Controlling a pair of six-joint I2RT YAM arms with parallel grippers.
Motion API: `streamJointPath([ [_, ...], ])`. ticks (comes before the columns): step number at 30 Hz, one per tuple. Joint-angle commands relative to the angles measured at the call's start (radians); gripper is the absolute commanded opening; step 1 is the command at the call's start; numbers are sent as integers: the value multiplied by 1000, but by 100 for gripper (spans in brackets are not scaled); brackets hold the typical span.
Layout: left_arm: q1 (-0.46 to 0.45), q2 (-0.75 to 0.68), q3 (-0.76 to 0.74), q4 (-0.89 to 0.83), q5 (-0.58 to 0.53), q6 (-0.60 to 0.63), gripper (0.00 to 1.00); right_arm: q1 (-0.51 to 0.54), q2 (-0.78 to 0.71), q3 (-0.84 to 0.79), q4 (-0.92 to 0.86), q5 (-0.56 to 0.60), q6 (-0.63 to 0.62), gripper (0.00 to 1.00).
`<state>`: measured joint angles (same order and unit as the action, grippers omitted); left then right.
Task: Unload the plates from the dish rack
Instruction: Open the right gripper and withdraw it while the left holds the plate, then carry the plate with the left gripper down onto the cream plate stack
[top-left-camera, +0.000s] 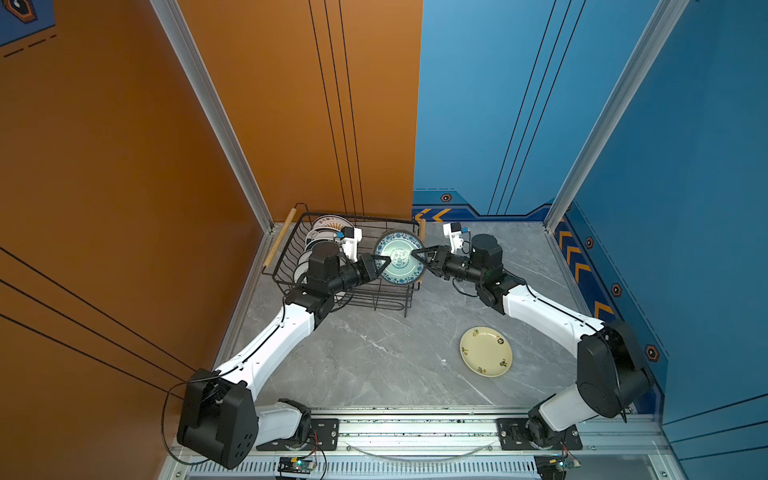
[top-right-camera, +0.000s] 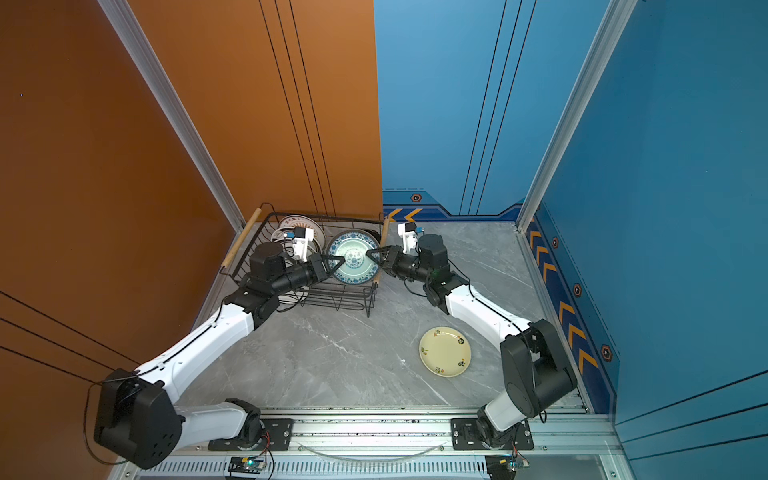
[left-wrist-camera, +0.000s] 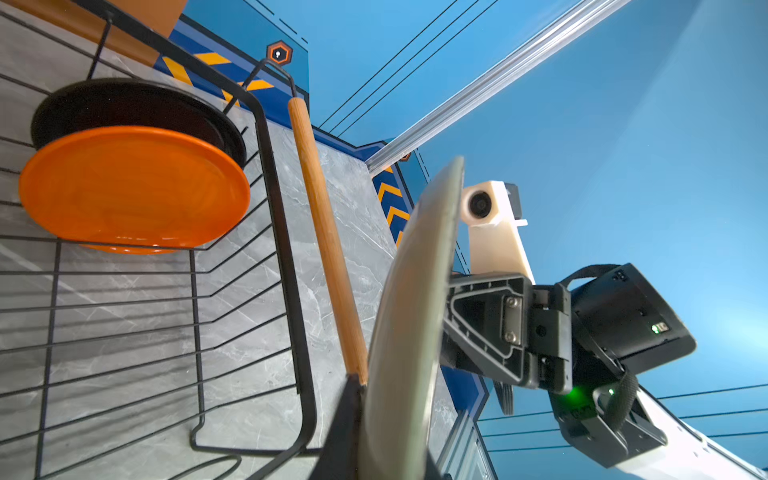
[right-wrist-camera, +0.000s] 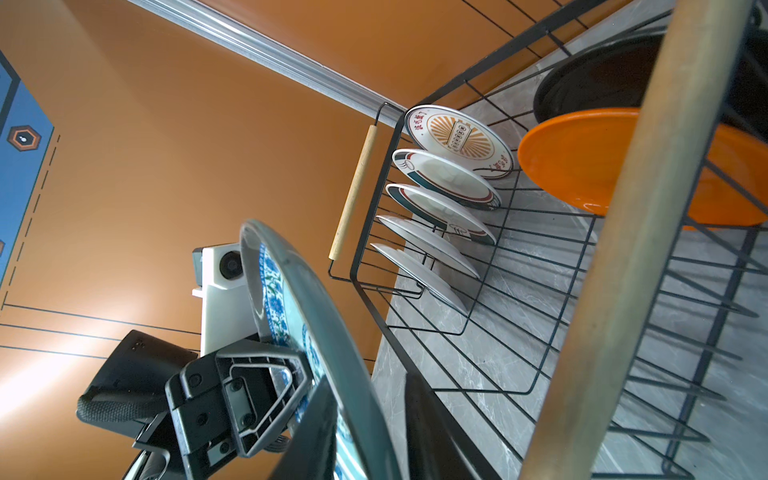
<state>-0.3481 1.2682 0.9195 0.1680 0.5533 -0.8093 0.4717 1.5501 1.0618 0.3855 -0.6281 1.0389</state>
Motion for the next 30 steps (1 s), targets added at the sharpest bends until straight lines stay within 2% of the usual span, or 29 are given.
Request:
streamJointPath([
  [1,-3,-46,-11,-4,44,13,0,-14,-45,1,0,-12,-38,45],
  [4,-5,-75,-5,-29,41,19,0,-40,-78,-22,-54,28,-60,69],
  [6,-5,-97,-4,-47,39,21,0,-73,-114,-36,-135,72,-91,94],
  [7,-6,-107,0,-60,40,22,0,-95,-139,-40,-195,94,-123,100],
  [11,-46,-131,55,-217,-9,78,0,-157,-274,-13,-537,287,-315,100],
  [15,-163,-145,119,-403,-142,169,0,-199,-384,65,-896,613,-493,100],
  [17,-238,-139,159,-460,-218,203,0,-235,-424,68,-978,715,-504,100],
  [21,-378,-92,187,-482,-297,213,0,-286,-458,70,-1151,991,-430,100],
  [23,-438,-55,209,-502,-342,223,0,-312,-461,62,-1195,1032,-428,100],
  [26,-512,19,244,-512,-371,234,0,-360,-466,35,-1217,966,-454,100],
  [30,-588,123,283,-499,-399,233,0,-404,-458,27,-1264,953,-528,100],
])
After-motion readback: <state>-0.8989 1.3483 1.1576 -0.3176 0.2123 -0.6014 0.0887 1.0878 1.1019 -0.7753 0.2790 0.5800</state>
